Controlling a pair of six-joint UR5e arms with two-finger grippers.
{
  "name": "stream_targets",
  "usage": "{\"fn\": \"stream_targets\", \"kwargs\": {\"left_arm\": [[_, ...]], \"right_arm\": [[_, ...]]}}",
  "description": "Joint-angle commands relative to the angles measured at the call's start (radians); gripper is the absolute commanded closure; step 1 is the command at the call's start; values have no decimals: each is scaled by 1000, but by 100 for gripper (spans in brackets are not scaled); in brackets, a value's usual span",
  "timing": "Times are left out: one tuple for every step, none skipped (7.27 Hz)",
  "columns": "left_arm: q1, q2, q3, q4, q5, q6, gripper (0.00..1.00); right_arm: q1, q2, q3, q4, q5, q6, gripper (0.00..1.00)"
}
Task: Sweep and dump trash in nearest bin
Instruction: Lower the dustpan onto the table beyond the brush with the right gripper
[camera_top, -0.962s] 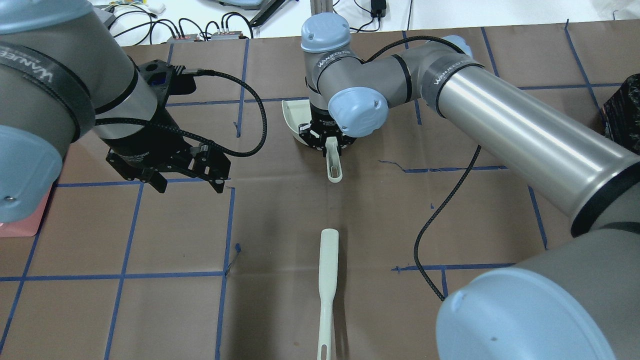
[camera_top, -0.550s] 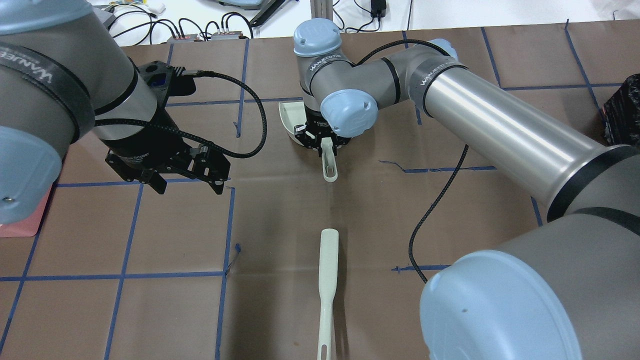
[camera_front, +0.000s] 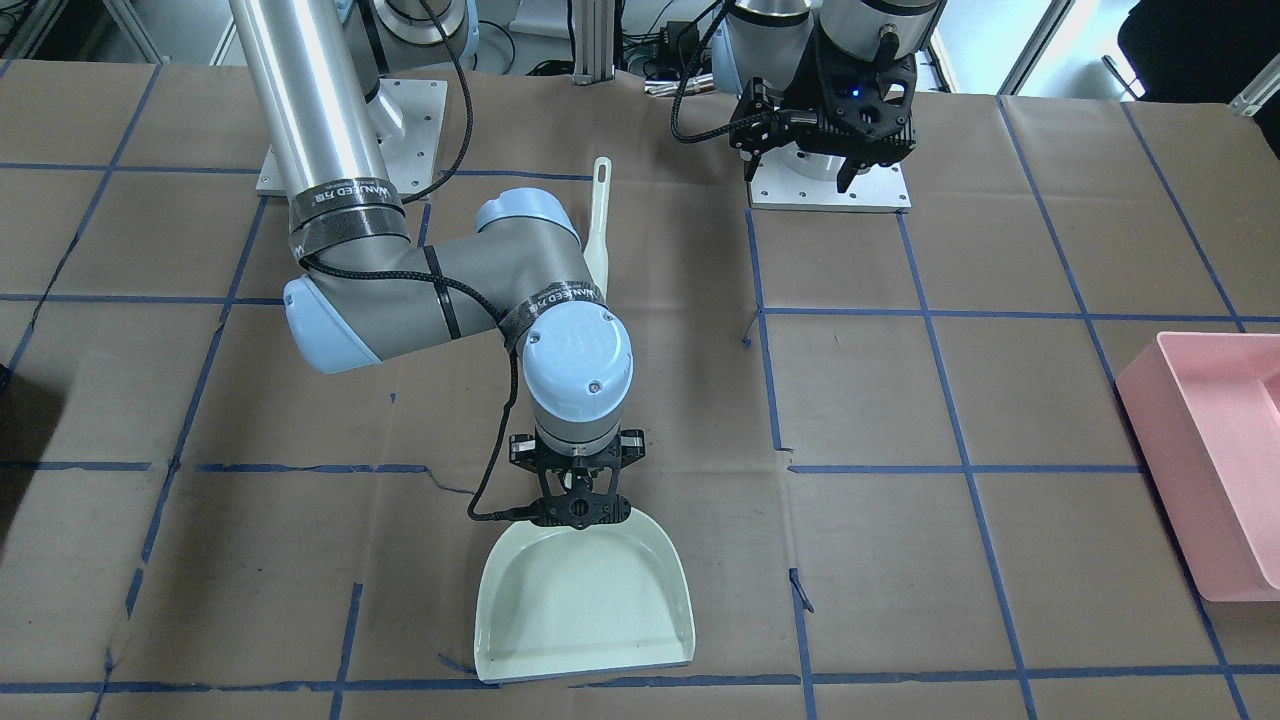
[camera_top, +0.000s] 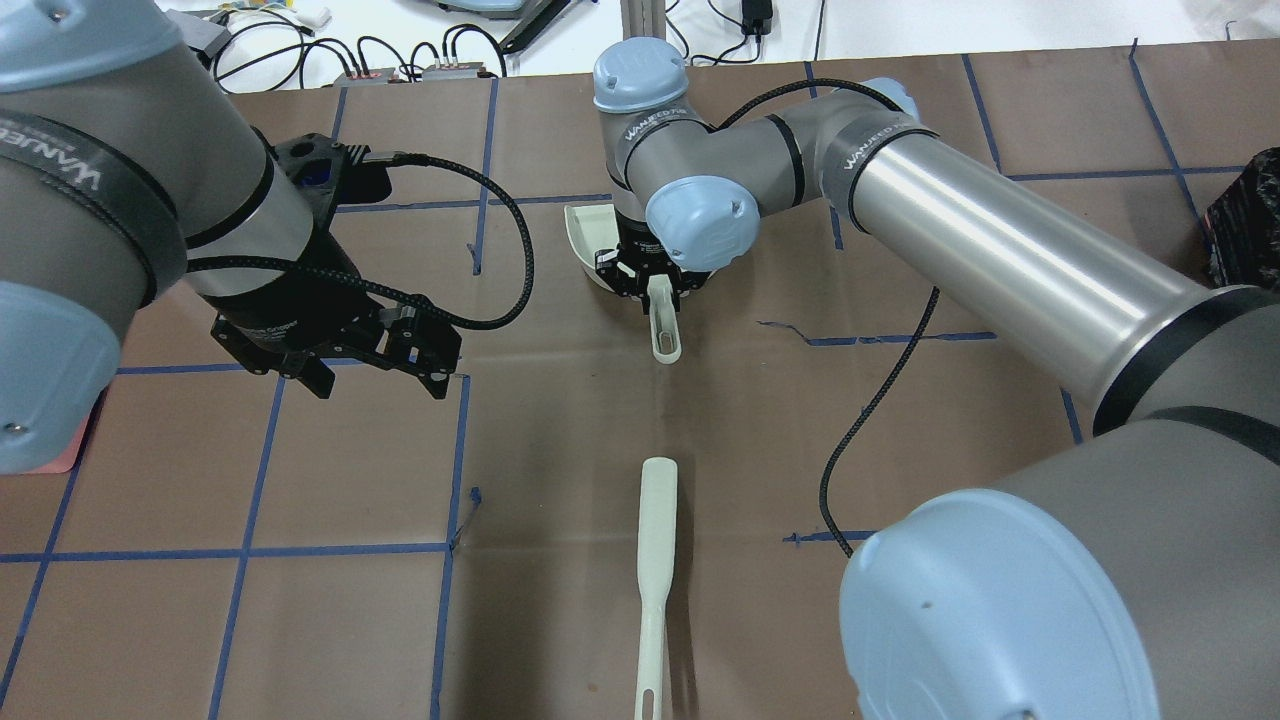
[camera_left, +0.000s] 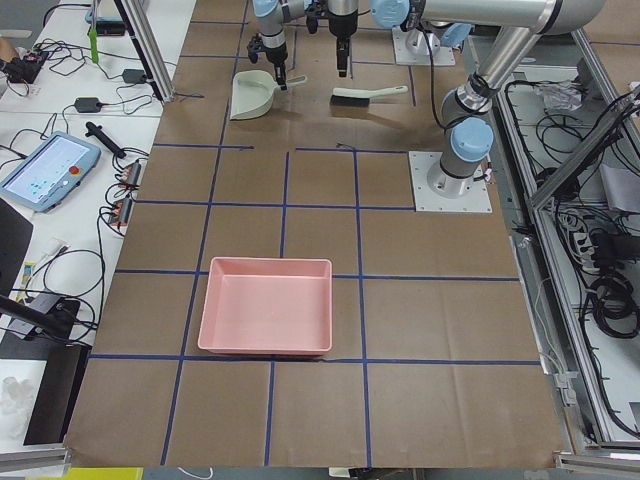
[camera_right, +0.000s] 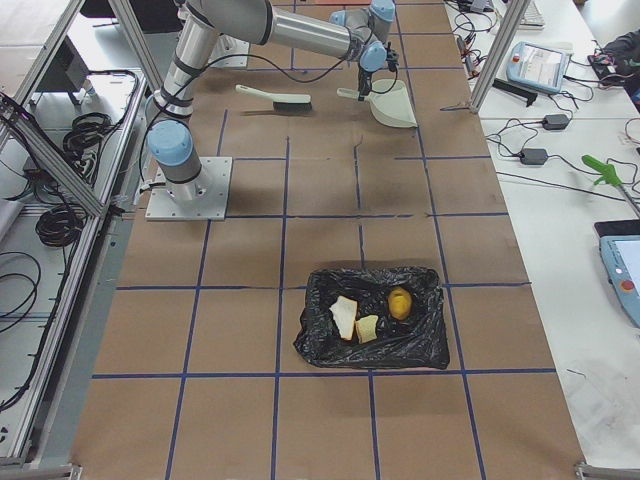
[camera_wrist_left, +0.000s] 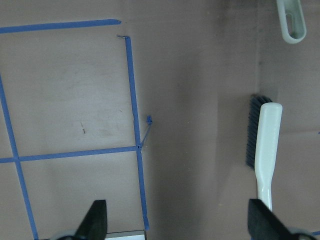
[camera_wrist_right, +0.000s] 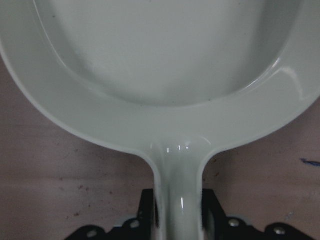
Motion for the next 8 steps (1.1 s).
{"fn": "stream_targets", "kwargs": {"left_arm": [[0,4,-6,1,0,1,0],[0,4,-6,1,0,1,0],[0,1,-6,1,0,1,0],[0,1,-6,1,0,1,0],[0,1,-6,1,0,1,0],[0,3,-6,1,2,1,0],[0,3,-6,1,2,3,0],[0,3,-6,1,0,3,0]], "right_arm": [[-6,-5,-5,2,7,-4,0],[-9,-8,-7,2,7,-4,0],[-18,-14,-8,2,7,-6,0],[-23,-34,-10,6,6,-6,0],[-33,-60,-23,60,4,-21,0],[-52,-98,-25,113,-5,-105,0],[-76,-144,-19,166,-8,-150,0],[-108,-180,-16,240,-10,-217,0]]}}
